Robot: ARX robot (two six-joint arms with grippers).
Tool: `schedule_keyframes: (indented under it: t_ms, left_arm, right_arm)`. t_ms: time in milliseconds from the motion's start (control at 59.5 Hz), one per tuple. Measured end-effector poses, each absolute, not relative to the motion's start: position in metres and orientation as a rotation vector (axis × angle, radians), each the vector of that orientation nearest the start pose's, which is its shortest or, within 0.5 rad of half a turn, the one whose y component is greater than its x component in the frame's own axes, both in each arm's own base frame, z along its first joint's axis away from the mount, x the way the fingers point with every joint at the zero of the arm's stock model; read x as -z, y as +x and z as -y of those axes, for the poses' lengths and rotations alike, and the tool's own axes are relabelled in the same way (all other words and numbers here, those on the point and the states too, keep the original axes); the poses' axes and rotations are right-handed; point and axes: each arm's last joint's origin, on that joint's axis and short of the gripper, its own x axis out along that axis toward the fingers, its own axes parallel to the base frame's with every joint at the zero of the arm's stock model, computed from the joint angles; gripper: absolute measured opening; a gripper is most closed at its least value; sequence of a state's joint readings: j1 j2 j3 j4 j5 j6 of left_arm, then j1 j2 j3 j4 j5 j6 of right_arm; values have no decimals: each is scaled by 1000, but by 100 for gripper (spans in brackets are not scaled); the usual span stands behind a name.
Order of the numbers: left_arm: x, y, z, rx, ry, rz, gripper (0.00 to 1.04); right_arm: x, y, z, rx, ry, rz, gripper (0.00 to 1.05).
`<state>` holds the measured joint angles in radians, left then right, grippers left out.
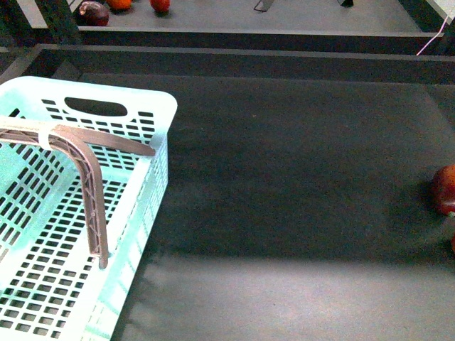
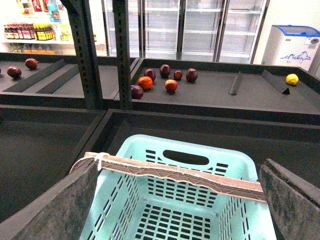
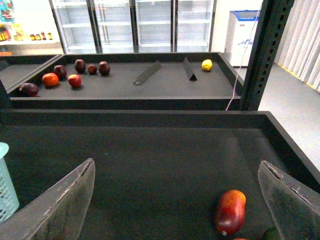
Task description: Pick apple with right arm and hold basket with left
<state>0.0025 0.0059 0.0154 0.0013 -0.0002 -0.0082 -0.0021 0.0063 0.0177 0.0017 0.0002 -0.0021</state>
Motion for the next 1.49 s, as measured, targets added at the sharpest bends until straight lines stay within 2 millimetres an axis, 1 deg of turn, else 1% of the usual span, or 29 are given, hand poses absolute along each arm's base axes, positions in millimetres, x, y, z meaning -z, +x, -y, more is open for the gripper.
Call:
schedule_keyframes:
  t_ms: [134,168,185,235,252,370,454,571,638,756,857,1058,1193,1243,1344,1495]
  left_arm:
    - [-168,97,0,5,-20,2,98]
    - [-167,98,0,58,-125,-150,98]
    - [-168,99,-1,69,-210,-257,98]
    - [-170,105,-2,61,-349,-371,98]
    - [-171,106,-2,58,-394,-385,98]
    - [-183,130,-11,37,-745,-436,98]
    - [-187,147,-18,-8,-912,-455,98]
    - [-180,172,-23,-81,-1090,-521,98]
    - [-168,190,-27,-145,-1174,-566,98]
    - [-156,219,-32,-207,-1231,-592,98]
    - [-151,238,-36,-239,-1255,-602,98]
    - [-140,265,-40,-320,-1268,-637,98]
    - [-142,276,-40,-327,-1261,-635,98]
    - [-144,278,-41,-333,-1256,-633,91]
    - [-144,284,-40,-353,-1250,-647,70]
    - [-141,287,-37,-366,-1242,-667,47]
  right_arm:
    - [-169,97,0,3,-2,13,96]
    - [-169,97,0,3,-2,13,96]
    - [-169,97,0,3,-2,13,96]
    - [-169,97,0,2,-2,14,96]
    - [-169,97,0,2,-2,14,96]
    - [-169,97,0,2,-2,14,96]
    - [-169,97,0,2,-2,14,96]
    - [-169,97,0,2,-2,14,96]
    - [-169,97,0,2,-2,14,96]
    - [-169,97,0,2,-2,14,96]
    - [-169,97,0,2,-2,14,96]
    - [-169,97,0,2,-2,14,96]
    - [-169,97,0,2,-2,14,96]
    - [-169,97,0,2,-2,14,96]
    - [-169,97,0,2,-2,14,96]
    - [-169,97,0,2,-2,14,96]
